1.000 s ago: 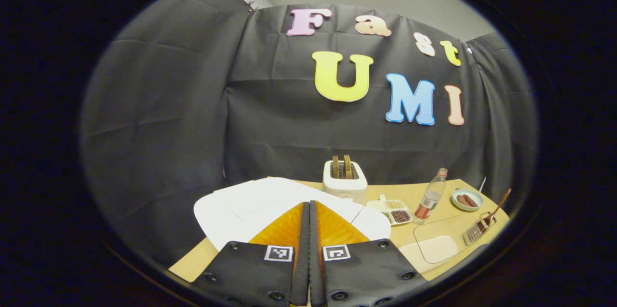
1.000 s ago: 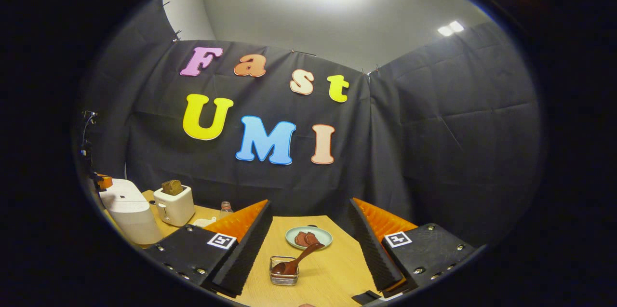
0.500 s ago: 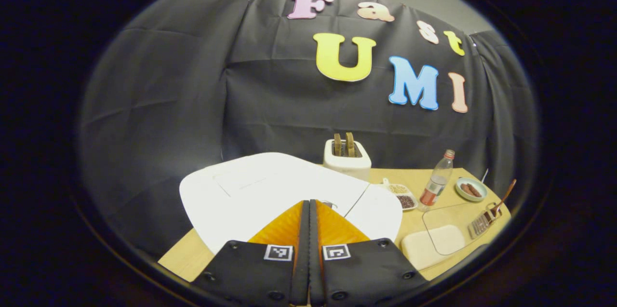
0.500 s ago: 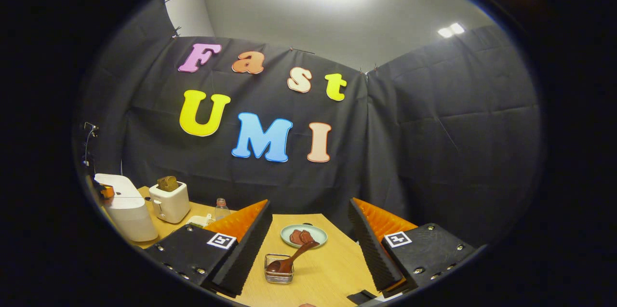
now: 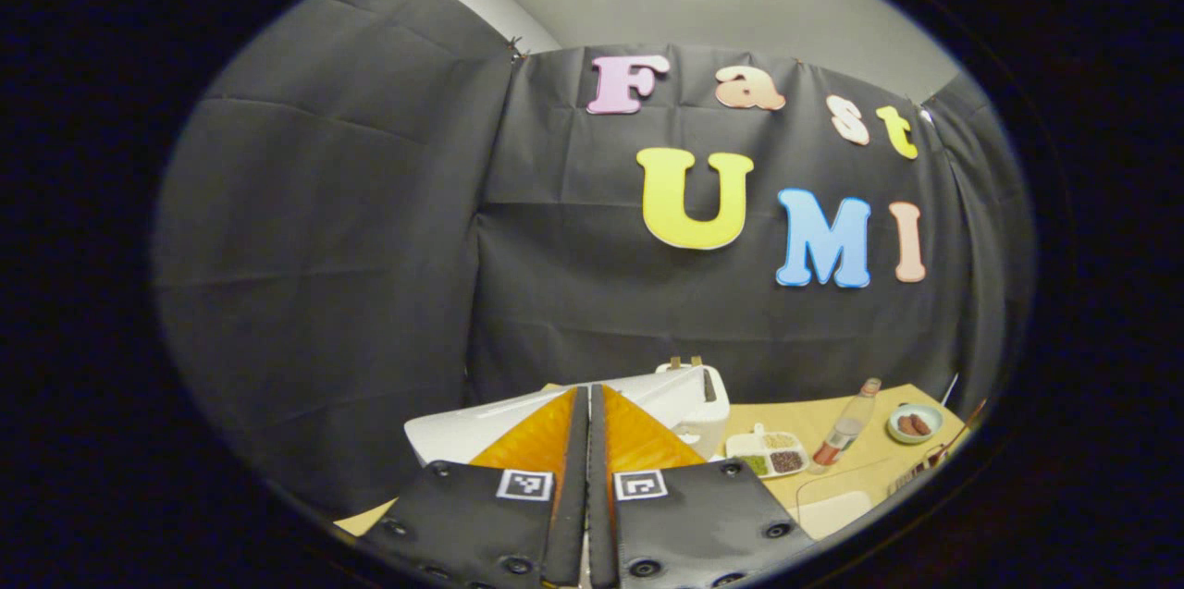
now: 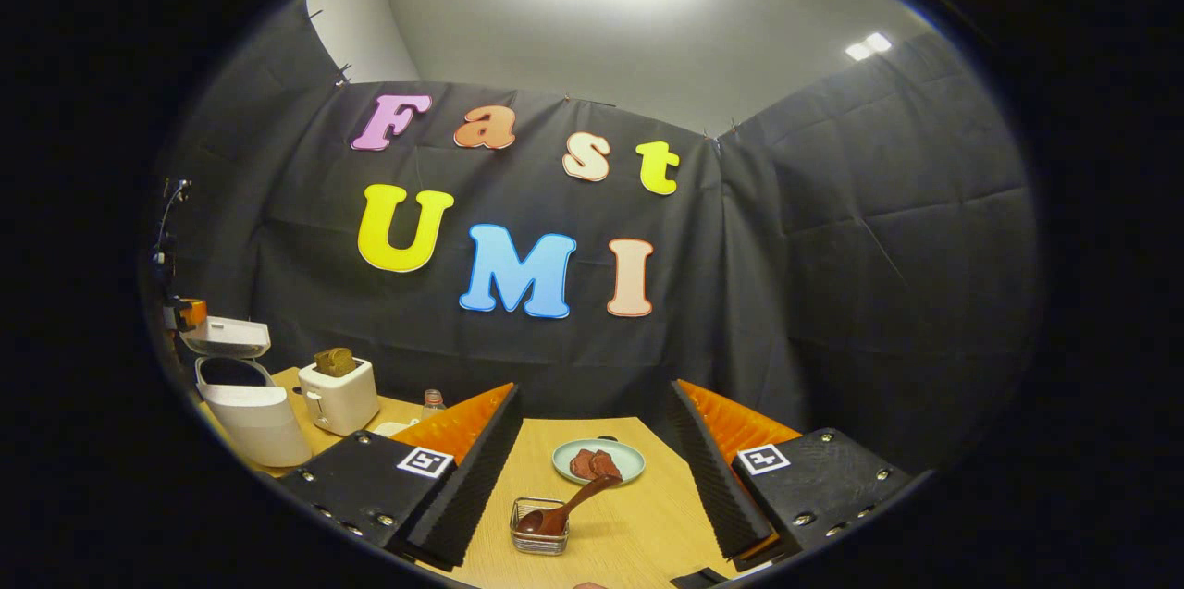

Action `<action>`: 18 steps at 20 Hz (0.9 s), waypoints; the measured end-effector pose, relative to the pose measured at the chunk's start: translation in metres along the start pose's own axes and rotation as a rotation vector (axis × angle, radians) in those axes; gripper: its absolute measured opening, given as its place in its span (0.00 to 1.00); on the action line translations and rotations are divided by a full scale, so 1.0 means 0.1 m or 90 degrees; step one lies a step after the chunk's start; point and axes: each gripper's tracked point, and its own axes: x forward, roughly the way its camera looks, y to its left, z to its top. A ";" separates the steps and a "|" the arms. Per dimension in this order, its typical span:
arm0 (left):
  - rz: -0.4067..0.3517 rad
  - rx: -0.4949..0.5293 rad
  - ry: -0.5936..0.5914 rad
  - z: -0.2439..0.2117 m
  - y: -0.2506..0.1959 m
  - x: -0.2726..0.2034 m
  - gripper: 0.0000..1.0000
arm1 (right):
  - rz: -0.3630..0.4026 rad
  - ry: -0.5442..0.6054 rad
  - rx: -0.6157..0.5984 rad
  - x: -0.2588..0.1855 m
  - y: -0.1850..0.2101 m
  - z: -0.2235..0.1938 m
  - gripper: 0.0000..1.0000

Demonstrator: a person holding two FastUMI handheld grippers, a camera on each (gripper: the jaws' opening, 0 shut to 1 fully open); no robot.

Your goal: Close the left gripper, press the button to open the rice cooker; take a wooden spoon from the chopstick holder with the right hand, scoop a spoonful of rice and pour it into the rice cooker, then put the wooden spoon back into the chopstick holder.

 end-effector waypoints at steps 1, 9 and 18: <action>-0.006 -0.013 -0.011 0.14 -0.07 -0.07 0.23 | 0.006 -0.001 0.003 0.04 -0.02 0.00 0.96; -0.002 -0.007 -0.085 0.70 -0.52 -0.81 0.96 | 0.049 0.026 0.033 0.54 -0.14 -0.29 0.96; -0.008 0.088 -0.113 0.79 -1.09 -1.48 0.95 | 0.062 0.140 0.121 1.12 -0.23 -1.13 0.96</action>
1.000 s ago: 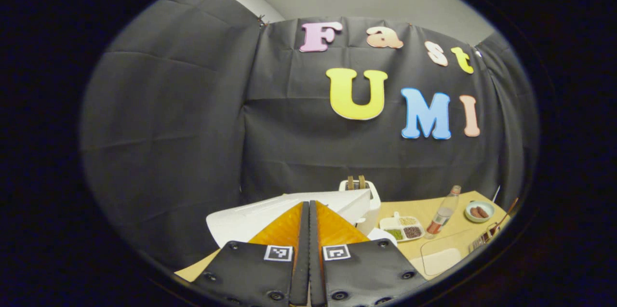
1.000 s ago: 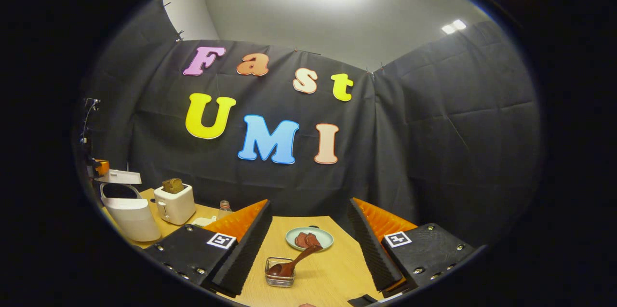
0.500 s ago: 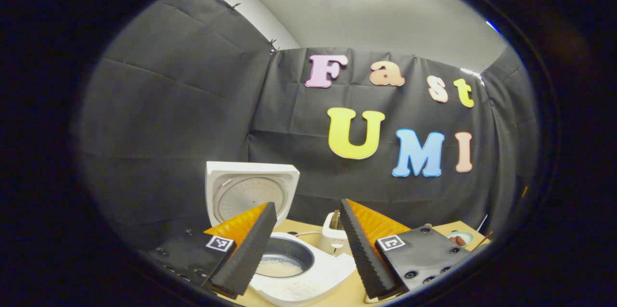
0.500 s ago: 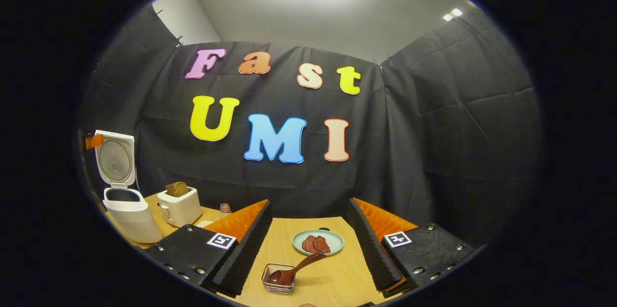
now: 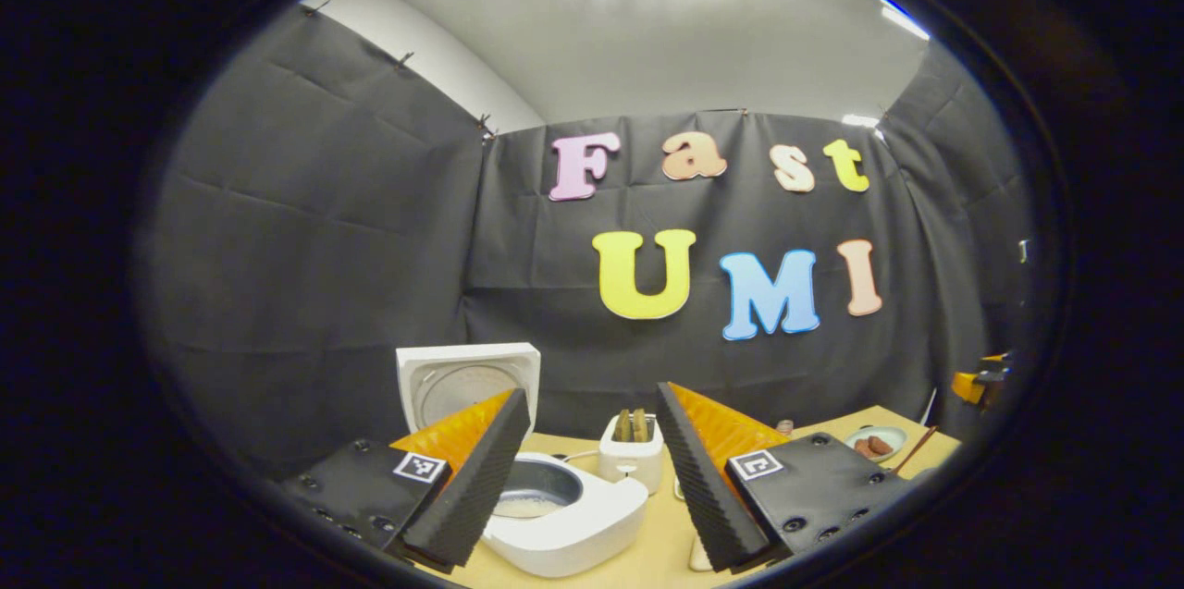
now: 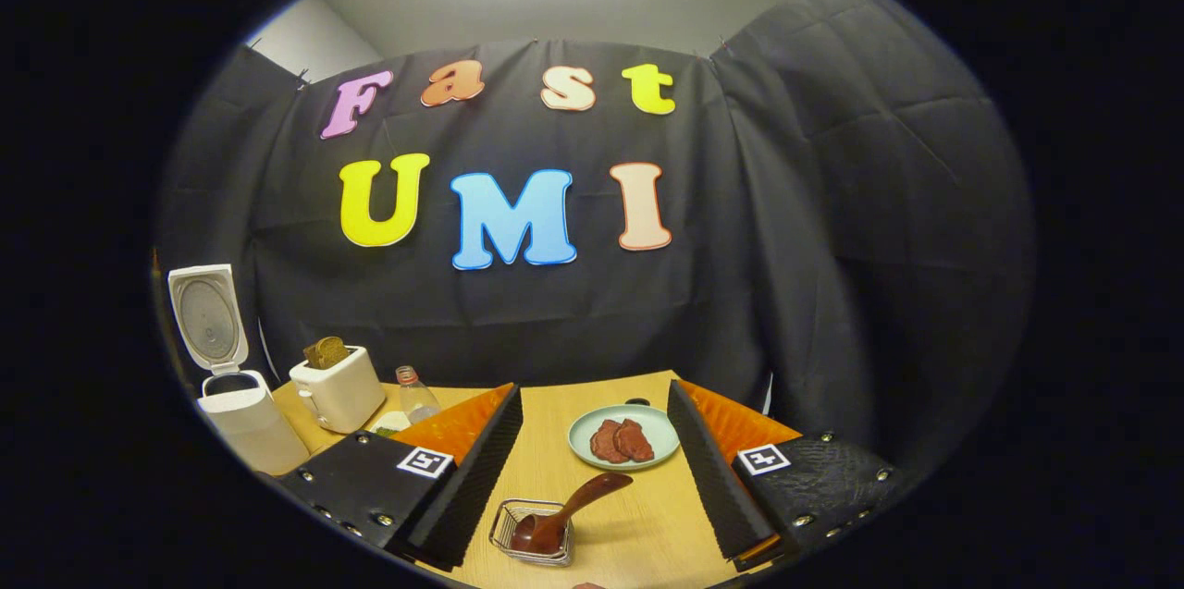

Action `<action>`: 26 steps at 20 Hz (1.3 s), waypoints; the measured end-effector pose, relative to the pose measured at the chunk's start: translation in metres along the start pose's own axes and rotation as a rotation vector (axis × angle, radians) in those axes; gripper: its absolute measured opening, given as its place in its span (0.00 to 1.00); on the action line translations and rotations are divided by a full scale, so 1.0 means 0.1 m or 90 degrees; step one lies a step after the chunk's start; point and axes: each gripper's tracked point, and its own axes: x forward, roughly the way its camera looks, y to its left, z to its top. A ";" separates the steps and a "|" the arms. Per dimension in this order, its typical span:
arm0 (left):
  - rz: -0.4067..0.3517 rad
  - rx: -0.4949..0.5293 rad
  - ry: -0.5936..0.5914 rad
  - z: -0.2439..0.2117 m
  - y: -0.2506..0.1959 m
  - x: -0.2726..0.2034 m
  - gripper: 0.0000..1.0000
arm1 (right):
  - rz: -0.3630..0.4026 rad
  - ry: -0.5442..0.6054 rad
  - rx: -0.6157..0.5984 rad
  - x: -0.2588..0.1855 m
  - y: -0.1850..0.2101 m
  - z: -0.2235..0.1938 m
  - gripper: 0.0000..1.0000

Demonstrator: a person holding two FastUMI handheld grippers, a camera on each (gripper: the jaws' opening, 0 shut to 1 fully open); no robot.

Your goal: Close the left gripper, press the button to open the rice cooker; take a wooden spoon from the chopstick holder with the right hand, scoop a spoonful of rice and pour it into the rice cooker, then put the wooden spoon back into the chopstick holder.

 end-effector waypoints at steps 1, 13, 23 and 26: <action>0.001 0.006 -0.001 0.02 -0.01 -0.06 0.99 | 0.001 0.021 0.010 0.07 -0.03 -0.11 0.96; 0.044 0.048 0.033 -0.07 0.08 -0.44 0.96 | 0.014 0.236 0.122 0.42 -0.01 -1.30 0.96; 0.062 0.026 0.047 -0.20 0.23 -0.59 0.96 | 0.109 0.322 0.195 0.38 0.44 -1.66 0.59; 0.063 0.015 0.052 -0.28 0.28 -0.60 0.96 | 0.087 0.320 0.165 0.44 0.36 -1.72 0.59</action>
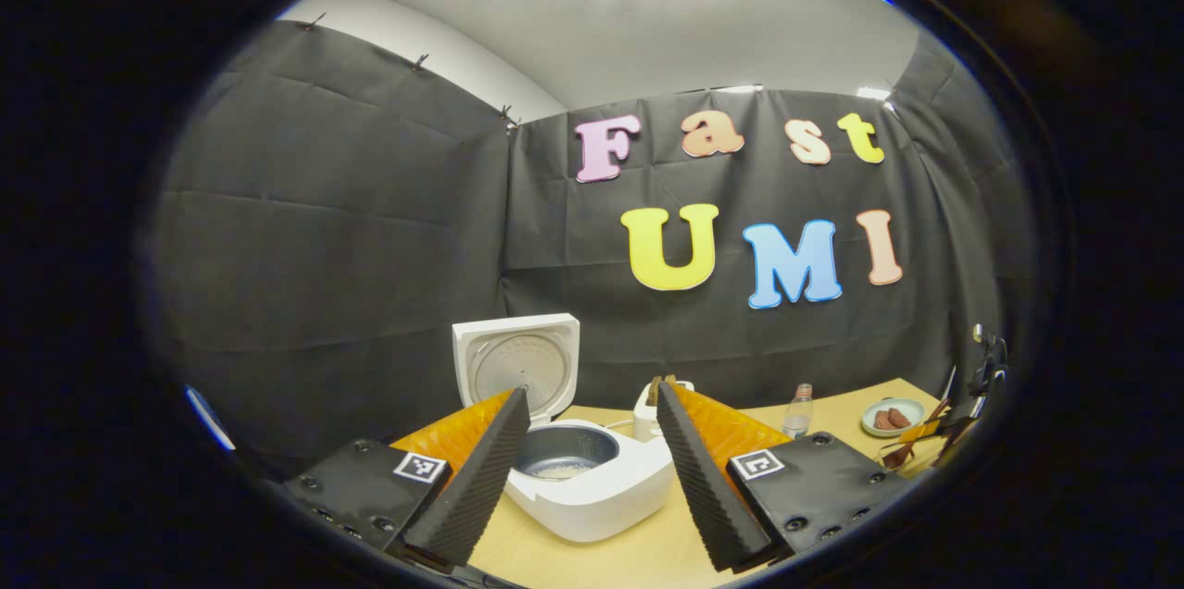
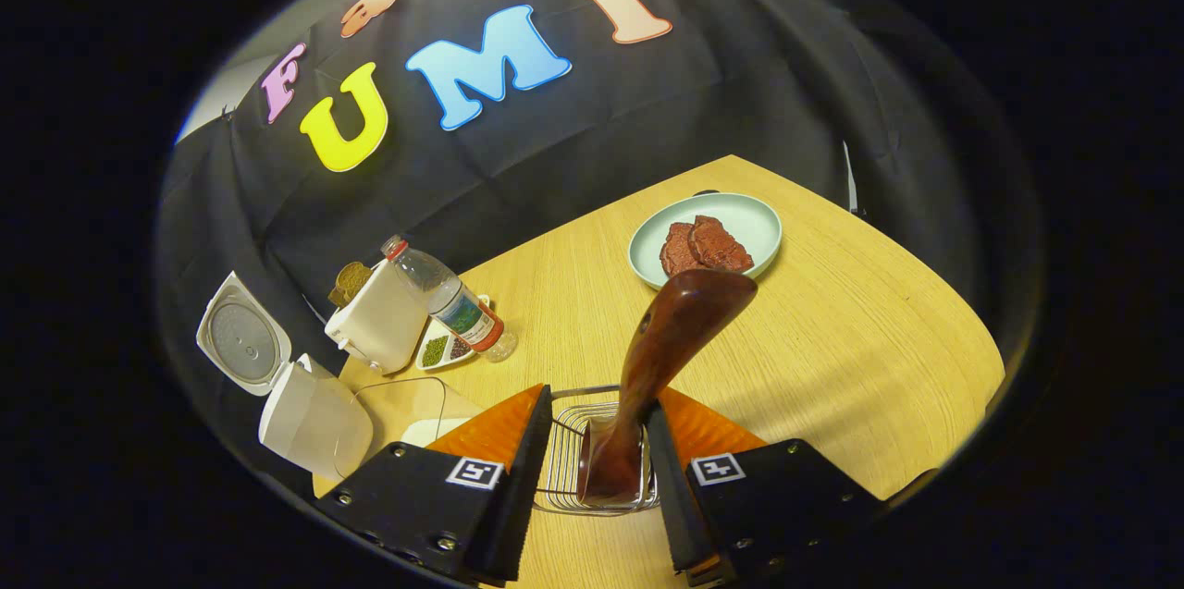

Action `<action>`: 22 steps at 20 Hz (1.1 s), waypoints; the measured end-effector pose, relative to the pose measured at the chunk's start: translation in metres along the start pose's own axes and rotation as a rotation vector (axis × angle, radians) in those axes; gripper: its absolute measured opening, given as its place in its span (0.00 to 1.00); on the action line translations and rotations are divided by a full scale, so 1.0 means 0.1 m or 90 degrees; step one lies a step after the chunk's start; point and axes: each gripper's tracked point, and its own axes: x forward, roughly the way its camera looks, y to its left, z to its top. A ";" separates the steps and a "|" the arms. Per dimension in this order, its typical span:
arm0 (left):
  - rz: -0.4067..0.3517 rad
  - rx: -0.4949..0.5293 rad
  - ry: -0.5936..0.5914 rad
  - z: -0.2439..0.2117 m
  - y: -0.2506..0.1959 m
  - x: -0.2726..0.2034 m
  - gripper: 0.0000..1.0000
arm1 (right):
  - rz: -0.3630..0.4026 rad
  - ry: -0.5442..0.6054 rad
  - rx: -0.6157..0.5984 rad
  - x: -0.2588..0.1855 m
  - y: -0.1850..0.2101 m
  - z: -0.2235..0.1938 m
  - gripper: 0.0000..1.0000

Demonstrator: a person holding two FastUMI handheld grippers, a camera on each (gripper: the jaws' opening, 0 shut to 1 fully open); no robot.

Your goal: Close the left gripper, press the button to open the rice cooker; take a wooden spoon from the chopstick holder with the right hand, scoop a spoonful of rice and pour it into the rice cooker, then put the wooden spoon back into the chopstick holder.

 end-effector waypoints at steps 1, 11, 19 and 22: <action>0.001 -0.002 0.001 -0.03 0.02 0.00 0.96 | -0.036 -0.030 0.005 -0.06 -0.11 0.08 0.34; -0.010 -0.003 -0.012 -0.03 0.17 0.05 0.96 | -0.012 -0.074 -0.041 -0.39 0.26 0.38 0.09; -0.041 -0.025 -0.009 -0.17 0.25 0.12 0.99 | 0.016 -0.125 -0.060 -0.69 0.74 0.58 0.09; -0.049 -0.027 -0.005 -0.22 0.33 0.17 0.96 | 0.035 -0.135 -0.062 -0.74 0.99 0.58 0.10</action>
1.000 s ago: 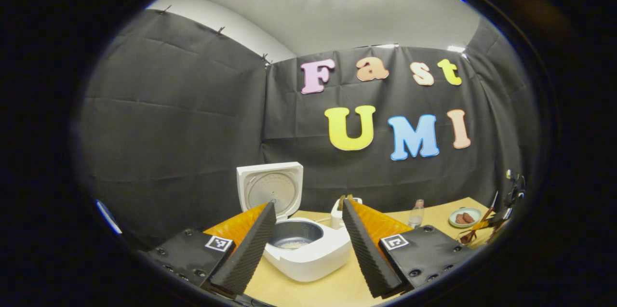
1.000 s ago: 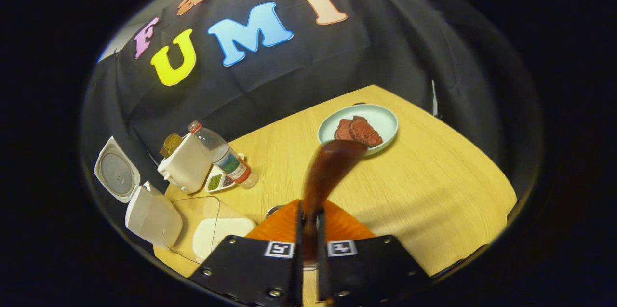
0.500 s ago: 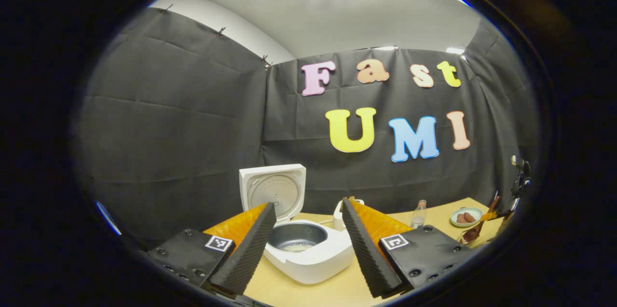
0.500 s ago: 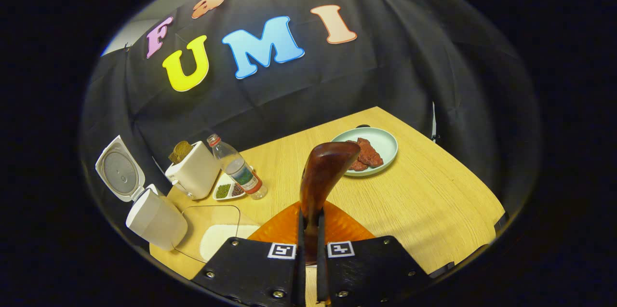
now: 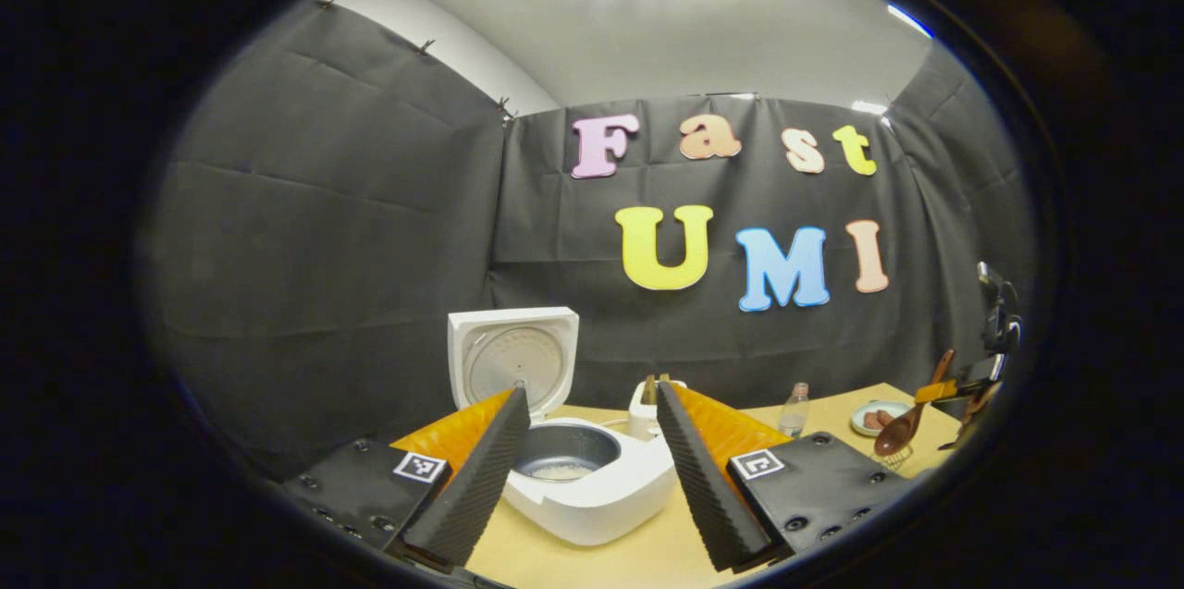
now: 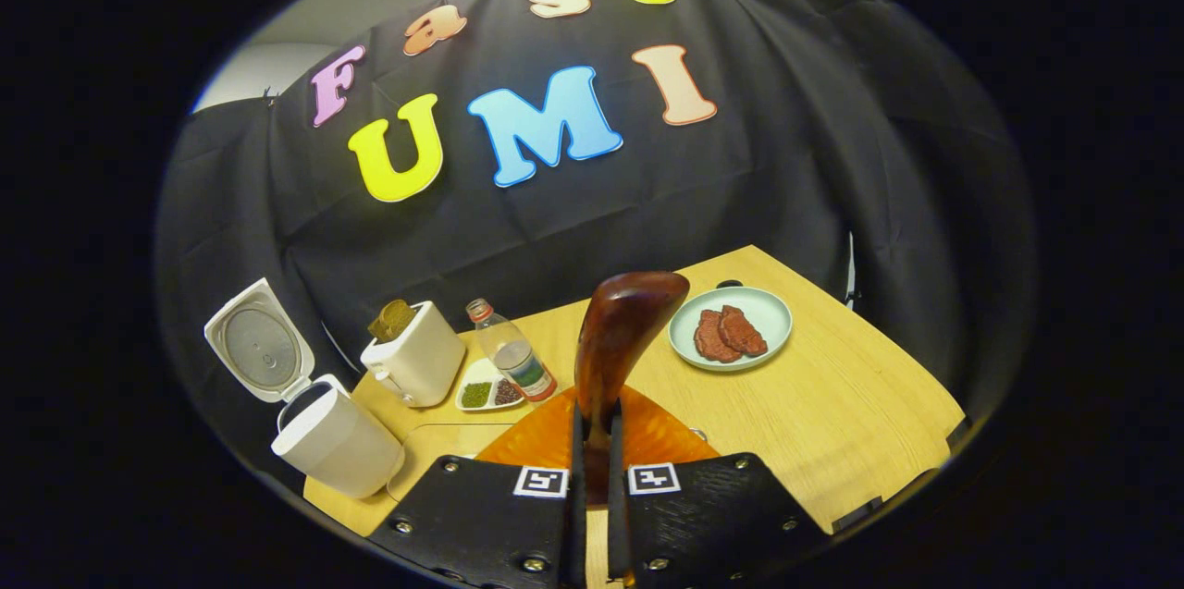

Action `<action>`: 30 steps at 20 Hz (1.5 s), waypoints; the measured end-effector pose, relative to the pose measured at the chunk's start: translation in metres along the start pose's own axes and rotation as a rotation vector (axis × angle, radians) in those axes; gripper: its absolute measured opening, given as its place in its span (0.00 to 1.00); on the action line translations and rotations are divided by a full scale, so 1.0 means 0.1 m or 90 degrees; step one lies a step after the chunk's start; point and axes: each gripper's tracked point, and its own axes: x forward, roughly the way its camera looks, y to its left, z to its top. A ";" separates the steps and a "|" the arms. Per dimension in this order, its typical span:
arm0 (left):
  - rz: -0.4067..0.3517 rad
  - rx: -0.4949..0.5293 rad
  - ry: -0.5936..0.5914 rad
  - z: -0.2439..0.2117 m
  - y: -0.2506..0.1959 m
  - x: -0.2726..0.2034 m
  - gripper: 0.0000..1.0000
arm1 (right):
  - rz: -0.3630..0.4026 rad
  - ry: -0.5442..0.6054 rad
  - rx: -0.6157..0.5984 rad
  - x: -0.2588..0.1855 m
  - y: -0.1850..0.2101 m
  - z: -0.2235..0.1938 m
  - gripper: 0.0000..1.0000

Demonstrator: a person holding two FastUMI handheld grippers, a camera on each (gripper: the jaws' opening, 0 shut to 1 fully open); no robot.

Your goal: Close the left gripper, press the button to open the rice cooker; take a wooden spoon from the chopstick holder with the right hand, scoop a spoonful of rice and pour it into the rice cooker, then put the wooden spoon back into the chopstick holder.

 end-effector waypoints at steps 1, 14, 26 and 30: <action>-0.002 0.000 0.001 -0.01 0.04 0.00 0.96 | 0.006 -0.004 -0.002 0.00 0.09 0.00 0.10; 0.003 0.004 0.022 -0.17 0.69 0.05 0.96 | 0.038 0.047 -0.111 0.39 0.85 -0.77 0.09; 0.016 0.017 0.035 -0.25 0.90 0.08 0.99 | 0.030 0.088 -0.210 0.55 1.18 -1.36 0.10; 0.017 0.011 0.035 -0.25 0.89 0.06 0.96 | 0.075 0.119 -0.164 0.49 1.43 -1.48 0.09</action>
